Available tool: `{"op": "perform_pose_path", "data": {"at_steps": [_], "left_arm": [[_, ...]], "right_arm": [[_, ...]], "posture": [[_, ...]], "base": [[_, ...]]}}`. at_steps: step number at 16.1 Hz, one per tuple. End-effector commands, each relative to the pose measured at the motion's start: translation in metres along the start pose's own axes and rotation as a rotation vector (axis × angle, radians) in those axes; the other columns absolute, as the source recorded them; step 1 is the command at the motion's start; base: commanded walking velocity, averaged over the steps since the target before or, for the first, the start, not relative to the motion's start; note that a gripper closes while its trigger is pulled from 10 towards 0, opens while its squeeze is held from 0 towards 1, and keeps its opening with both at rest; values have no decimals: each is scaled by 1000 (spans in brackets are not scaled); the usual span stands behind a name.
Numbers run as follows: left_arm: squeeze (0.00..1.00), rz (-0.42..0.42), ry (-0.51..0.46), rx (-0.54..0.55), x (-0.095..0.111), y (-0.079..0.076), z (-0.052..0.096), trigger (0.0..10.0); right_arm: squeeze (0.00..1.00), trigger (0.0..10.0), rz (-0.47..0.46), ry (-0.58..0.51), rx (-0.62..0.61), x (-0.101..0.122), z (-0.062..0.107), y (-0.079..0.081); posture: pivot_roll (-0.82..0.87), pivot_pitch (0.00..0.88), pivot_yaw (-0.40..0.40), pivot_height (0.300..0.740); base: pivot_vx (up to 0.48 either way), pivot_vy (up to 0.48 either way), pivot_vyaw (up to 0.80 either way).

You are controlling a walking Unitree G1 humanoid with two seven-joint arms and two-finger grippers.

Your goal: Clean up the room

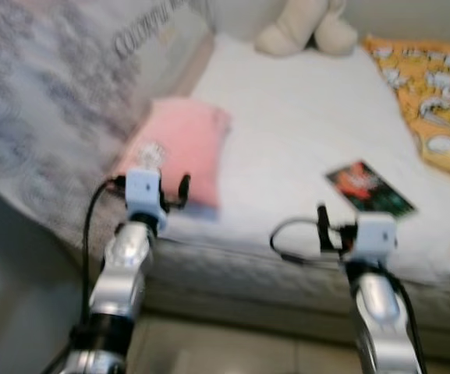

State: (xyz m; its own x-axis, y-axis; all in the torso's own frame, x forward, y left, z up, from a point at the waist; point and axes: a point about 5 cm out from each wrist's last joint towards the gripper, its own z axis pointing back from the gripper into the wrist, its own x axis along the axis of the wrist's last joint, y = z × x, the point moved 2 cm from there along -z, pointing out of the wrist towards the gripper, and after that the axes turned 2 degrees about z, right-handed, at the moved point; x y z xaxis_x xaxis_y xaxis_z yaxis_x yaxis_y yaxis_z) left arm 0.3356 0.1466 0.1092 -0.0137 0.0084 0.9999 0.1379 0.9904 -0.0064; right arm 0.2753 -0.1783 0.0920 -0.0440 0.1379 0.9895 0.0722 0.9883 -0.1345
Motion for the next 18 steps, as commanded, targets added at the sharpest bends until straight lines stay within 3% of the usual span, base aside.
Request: {"op": "perform_pose_path", "data": {"at_steps": [1, 10, 14, 16, 18], "left_arm": [[0, 7, -5, -33, 1, -9, -2, 10000], [0, 3, -11, -60, 3, -13, -6, 10000], [0, 111, 52, 10, -6, 0, -8, 10000], [0, 111, 67, 20, -13, 4, -1, 10000], [0, 67, 114, -8, -30, 10, 24, 10000]], "right_arm": [[0, 10000, 3, 9, -17, -2, 1, -7], [0, 10000, -8, 14, 15, -2, -2, 0], [0, 10000, -17, 19, 17, -2, -5, 1], [0, 10000, -11, 22, 36, -2, -5, 1], [0, 10000, 3, 36, 61, -5, 2, 0]], "posture": [[-82, 0, 51, 740], [-77, 0, 52, 740], [-77, 0, 57, 740], [-79, 0, 62, 740], [-81, 0, 68, 740]], "base": [[0, -469, 0], [0, -454, 0], [0, -438, 0], [139, -369, 0], [0, 0, 0]]}}
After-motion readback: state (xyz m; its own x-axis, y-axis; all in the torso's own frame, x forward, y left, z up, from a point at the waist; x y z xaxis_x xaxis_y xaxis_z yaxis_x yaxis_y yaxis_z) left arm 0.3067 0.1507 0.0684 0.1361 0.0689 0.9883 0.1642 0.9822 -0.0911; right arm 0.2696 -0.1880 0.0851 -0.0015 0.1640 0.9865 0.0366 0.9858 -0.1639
